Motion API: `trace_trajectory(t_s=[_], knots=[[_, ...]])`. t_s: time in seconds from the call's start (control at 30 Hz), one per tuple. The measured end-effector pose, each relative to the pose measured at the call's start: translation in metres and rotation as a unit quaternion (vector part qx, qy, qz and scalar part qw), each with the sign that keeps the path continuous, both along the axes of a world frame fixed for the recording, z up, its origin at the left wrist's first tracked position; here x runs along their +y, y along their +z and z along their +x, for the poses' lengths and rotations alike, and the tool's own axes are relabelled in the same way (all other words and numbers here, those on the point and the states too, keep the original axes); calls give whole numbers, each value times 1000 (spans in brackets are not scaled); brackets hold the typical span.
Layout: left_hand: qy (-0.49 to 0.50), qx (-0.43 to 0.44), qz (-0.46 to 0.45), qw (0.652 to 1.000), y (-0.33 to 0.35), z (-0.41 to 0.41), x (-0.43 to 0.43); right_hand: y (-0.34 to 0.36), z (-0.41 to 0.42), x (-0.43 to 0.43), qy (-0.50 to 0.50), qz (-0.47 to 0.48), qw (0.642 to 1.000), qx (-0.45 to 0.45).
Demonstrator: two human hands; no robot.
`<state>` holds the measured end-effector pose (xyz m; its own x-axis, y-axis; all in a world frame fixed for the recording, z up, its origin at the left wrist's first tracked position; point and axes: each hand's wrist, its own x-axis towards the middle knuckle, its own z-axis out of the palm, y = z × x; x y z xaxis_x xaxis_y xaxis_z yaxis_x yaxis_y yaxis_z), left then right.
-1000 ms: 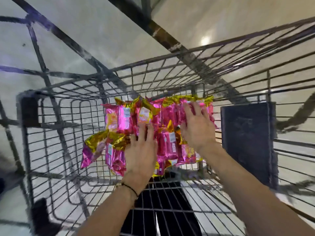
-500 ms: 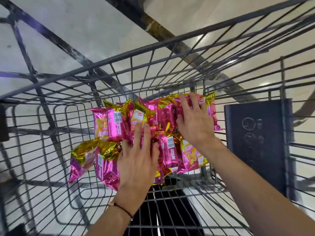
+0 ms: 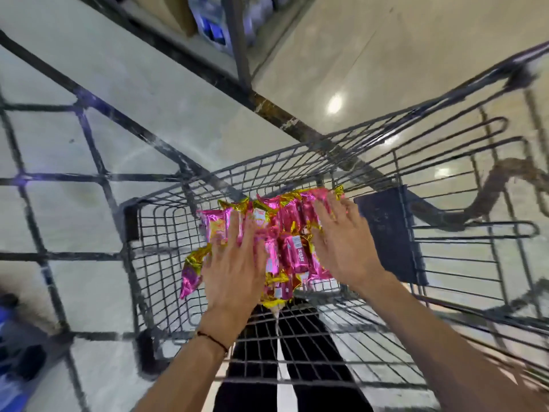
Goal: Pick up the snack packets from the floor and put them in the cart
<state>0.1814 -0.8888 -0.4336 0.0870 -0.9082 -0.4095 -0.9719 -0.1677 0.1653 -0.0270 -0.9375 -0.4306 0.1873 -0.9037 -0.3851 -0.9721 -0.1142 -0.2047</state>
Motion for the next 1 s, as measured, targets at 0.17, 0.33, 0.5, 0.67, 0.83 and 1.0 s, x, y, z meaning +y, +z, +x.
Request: trace_trajectory(t_s=[0.17,0.33,0.5,0.67,0.83,1.0], knots=[[-35,-10,-50,998,96,37,12,89,17,32,-8,-63,998,-29],[-38,-40,-64,996,142,80,44,164,36,57,6,-108,994,-21],[30,-18,-139,990,203,77,77,219,58,80,3,-103,993,-49],[93,-71,-156,981,237,89,108,240,76,85,70,-107,989,-69],[188,-109,-231,949,268,83,155,264,81,95,181,-128,973,-70],[288,-166,-232,914,279,67,238,285,87,130,291,-116,944,-100]])
